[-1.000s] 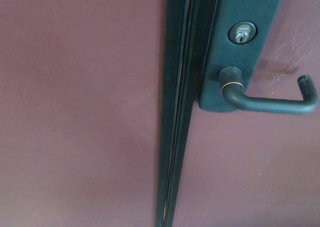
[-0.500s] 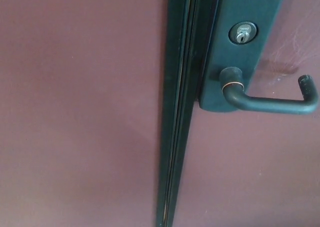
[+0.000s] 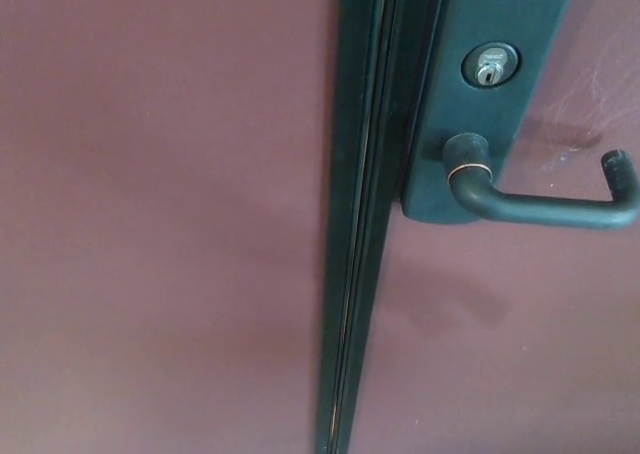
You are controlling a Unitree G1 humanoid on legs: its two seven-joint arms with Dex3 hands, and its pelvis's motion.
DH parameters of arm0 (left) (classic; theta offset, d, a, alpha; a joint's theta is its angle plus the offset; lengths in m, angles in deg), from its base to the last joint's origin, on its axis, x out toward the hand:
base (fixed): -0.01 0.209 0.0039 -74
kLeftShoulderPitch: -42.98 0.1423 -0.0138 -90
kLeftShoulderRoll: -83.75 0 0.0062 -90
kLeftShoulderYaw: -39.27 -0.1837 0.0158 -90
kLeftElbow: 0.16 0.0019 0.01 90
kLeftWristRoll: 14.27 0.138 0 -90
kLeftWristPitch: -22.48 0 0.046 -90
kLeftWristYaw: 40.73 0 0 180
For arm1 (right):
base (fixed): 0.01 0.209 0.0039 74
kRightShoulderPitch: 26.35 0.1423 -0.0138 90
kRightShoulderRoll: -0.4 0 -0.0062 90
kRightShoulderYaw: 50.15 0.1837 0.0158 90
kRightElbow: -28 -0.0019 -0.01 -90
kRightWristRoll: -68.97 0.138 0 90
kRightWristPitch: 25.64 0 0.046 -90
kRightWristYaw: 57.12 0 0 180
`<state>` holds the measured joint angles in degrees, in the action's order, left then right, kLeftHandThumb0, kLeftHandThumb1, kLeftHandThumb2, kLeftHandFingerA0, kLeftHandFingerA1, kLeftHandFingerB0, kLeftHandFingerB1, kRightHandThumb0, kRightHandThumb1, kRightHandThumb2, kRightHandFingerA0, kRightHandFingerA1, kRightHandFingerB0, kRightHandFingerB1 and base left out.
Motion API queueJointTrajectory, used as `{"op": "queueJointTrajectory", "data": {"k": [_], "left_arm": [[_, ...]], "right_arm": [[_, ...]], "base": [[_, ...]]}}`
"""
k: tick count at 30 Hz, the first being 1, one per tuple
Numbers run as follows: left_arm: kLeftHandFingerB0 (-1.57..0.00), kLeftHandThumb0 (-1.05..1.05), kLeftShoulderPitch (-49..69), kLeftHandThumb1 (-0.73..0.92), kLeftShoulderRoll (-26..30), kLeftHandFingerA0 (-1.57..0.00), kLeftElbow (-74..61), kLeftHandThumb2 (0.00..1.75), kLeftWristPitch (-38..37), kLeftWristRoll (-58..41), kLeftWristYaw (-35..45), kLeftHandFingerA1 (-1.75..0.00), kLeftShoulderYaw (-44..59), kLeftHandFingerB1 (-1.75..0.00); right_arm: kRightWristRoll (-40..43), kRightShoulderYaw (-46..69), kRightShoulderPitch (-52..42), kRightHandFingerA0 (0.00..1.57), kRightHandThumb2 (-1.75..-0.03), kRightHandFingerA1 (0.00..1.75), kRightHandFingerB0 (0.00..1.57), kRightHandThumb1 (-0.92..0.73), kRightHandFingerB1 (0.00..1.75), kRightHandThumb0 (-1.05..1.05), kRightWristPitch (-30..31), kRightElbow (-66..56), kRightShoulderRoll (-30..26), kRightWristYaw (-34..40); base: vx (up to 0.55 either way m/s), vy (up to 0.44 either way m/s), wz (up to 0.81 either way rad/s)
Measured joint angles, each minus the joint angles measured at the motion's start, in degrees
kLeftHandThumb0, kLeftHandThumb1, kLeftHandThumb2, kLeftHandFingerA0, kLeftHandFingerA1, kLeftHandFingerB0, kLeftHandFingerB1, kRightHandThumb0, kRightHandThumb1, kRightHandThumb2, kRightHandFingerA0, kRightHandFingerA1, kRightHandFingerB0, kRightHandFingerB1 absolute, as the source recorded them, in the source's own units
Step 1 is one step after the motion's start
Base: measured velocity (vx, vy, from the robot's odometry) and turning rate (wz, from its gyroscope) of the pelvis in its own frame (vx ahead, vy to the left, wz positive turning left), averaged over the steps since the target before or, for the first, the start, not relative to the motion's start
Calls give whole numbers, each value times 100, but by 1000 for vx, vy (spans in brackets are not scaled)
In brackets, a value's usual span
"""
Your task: The robot walks towards the door handle and put its right hand on it and twist the handle
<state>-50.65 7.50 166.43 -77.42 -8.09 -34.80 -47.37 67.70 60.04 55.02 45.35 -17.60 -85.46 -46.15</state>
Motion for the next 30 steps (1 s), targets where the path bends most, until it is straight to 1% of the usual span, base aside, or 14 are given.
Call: {"op": "queueJointTrajectory", "data": {"k": [2, 5, 6, 9, 10, 15, 16, 17, 18, 21, 22, 23, 24, 30], "left_arm": [[-52, -32, -7, 58, 0, -73, -2, 58, -2, 0, -1, -51, 0, -40], [-52, -32, -19, 58, 0, -73, -1, 58, -3, 0, -1, -51, -1, -40], [-52, -32, -21, 58, 0, -74, -1, 58, -3, 0, -1, -51, -1, -40], [-52, -32, -22, 58, 1, -74, 0, 58, -3, 0, -1, -51, -1, -40], [-52, -32, -23, 58, 1, -74, 0, 58, -3, 0, -2, -51, -1, -41], [-52, -32, -23, 58, 1, -74, -1, 58, -5, -1, -2, -51, 0, -41], [-52, -32, -22, 58, 2, -74, -1, 58, -5, -2, -2, -51, 0, -41], [-52, -32, -21, 58, 2, -74, 0, 58, -5, -2, -1, -51, 0, -41], [-52, -32, -21, 58, 2, -74, -1, 58, -5, -2, -1, -51, 0, -41], [-52, -32, -22, 58, 2, -74, -1, 58, -5, -2, -1, -51, 1, -41], [-52, -32, -22, 58, 3, -74, -1, 58, -5, -2, -1, -51, 1, -40], [-52, -32, -22, 58, 3, -74, -1, 58, -6, -2, -1, -51, 1, -40], [-52, -32, -21, 58, 3, -74, 0, 58, -6, -2, -1, -51, 0, -40], [-52, -32, -13, 57, 7, -74, -1, 57, -9, -1, 0, -51, 1, -41]], "right_arm": [[67, 90, -201, 55, -58, 53, 58, -60, 44, -34, -8, -511, -14, -70], [183, 222, -445, 55, -58, 53, 58, -60, 44, -34, -11, -1195, -61, -167], [229, 280, -543, 42, -58, 82, 51, -60, 67, -42, -11, -1481, -76, -211], [351, 411, -766, 42, -58, 82, 51, -60, 67, -42, -10, -2187, -118, -310], [407, 463, -845, 40, -59, 107, 48, -63, 85, -56, -10, -2445, -130, -348], [714, 716, -1149, 42, -57, 110, 48, -65, 89, -63, -5, -3683, -278, -551], [766, 754, -1188, 52, -82, 100, 48, -47, 85, -77, -4, -3859, -312, -583], [852, 809, -1239, 52, -82, 100, 48, -47, 85, -77, 4, -4135, -369, -632], [916, 852, -1277, 36, -57, 115, 37, -64, 92, -81, 14, -4338, -420, -673], [1120, 993, -1393, 36, -57, 115, 37, -64, 92, -81, 70, -4957, -604, -796], [1243, 1075, -1460, 46, -99, 95, 33, -47, 79, -85, 114, -5316, -733, -877], [1326, 1131, -1499, 46, -99, 95, 33, -47, 79, -85, 144, -5527, -815, -927], [1384, 1183, -1528, 32, -59, 114, 31, -63, 94, -90, 174, -5699, -902, -968], [1898, 1494, -1606, 35, -63, 109, 30, -61, 92, -93, 457, -6802, -1570, -1289]], "base": [[0, 0, 0], [0, 0, 0], [0, 0, 0], [0, 0, 0], [0, 0, 0], [0, 0, 0], [0, 0, 0], [0, 0, 0], [0, 0, 0], [0, 0, 0], [0, 0, 0], [0, 0, 0], [0, 0, 0], [0, 0, 0]]}}
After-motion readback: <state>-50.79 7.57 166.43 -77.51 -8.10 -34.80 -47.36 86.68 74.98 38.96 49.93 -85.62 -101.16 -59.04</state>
